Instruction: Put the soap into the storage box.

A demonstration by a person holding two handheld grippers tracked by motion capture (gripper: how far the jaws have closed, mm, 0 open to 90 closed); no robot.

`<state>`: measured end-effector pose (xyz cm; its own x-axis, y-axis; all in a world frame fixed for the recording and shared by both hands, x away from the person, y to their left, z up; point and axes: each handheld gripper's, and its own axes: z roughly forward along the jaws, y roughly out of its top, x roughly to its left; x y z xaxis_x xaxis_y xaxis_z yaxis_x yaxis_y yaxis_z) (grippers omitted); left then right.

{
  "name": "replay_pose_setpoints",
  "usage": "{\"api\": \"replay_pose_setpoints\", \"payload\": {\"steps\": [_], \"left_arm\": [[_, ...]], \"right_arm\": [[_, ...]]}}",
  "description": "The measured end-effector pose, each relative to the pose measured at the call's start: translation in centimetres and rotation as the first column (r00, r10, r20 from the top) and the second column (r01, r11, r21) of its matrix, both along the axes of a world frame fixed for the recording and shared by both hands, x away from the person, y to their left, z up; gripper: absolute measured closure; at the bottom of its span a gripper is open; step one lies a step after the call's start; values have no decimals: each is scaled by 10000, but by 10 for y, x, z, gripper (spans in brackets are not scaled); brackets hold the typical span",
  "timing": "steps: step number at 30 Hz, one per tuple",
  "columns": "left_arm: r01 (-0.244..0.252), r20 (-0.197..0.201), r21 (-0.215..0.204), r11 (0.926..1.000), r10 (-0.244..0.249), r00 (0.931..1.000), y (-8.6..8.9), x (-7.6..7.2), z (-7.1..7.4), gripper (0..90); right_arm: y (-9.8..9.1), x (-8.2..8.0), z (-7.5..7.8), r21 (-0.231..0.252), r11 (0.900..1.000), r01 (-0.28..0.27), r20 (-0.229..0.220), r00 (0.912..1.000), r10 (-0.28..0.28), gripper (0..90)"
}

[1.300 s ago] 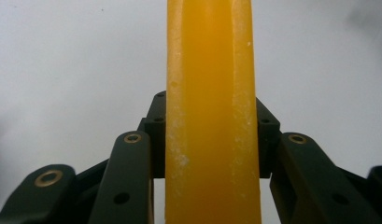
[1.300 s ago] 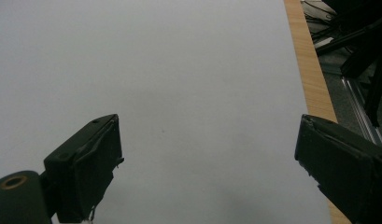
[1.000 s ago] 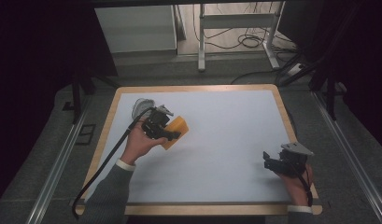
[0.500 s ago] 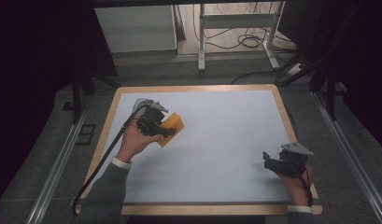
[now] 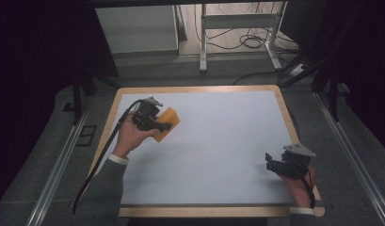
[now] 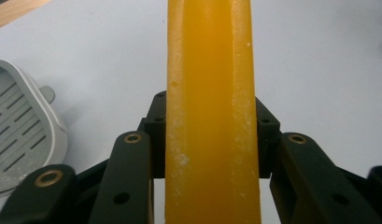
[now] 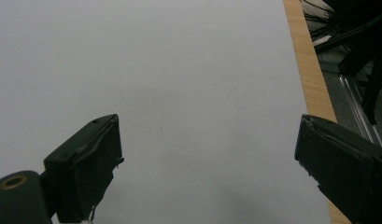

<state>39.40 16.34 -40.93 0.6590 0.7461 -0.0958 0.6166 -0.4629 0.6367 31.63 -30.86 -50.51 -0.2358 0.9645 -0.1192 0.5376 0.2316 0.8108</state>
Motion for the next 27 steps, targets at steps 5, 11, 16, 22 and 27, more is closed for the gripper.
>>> {"api": "replay_pose_setpoints", "payload": {"steps": [5, 11, 16, 22, 27], "left_arm": [[-140, -19, 40, 9999, 140, 9999, 4, 4, 0, 611], [-402, -31, -110, 9991, 401, 9992, 10, 10, 1, 611], [-649, -54, 57, 9979, 650, 9979, 15, 16, 1, 611], [-880, -138, -72, 9961, 879, 9960, 21, 23, 1, 611], [-1187, -19, 255, 9926, 1188, 9929, 23, 27, 0, 611]], "right_arm": [[0, 0, 0, 12, 10000, 12, 6, 10000, -12, 75], [-1, 0, 0, 41, 10000, 46, 7, 10000, -46, 75], [0, 0, 0, 34, 10000, 55, 5, 10000, -55, 75], [-1, 0, 0, 38, 10000, 62, 7, 10000, -63, 75], [-1, 0, 0, 50, 10000, 53, 2, 10000, -53, 75]]}}
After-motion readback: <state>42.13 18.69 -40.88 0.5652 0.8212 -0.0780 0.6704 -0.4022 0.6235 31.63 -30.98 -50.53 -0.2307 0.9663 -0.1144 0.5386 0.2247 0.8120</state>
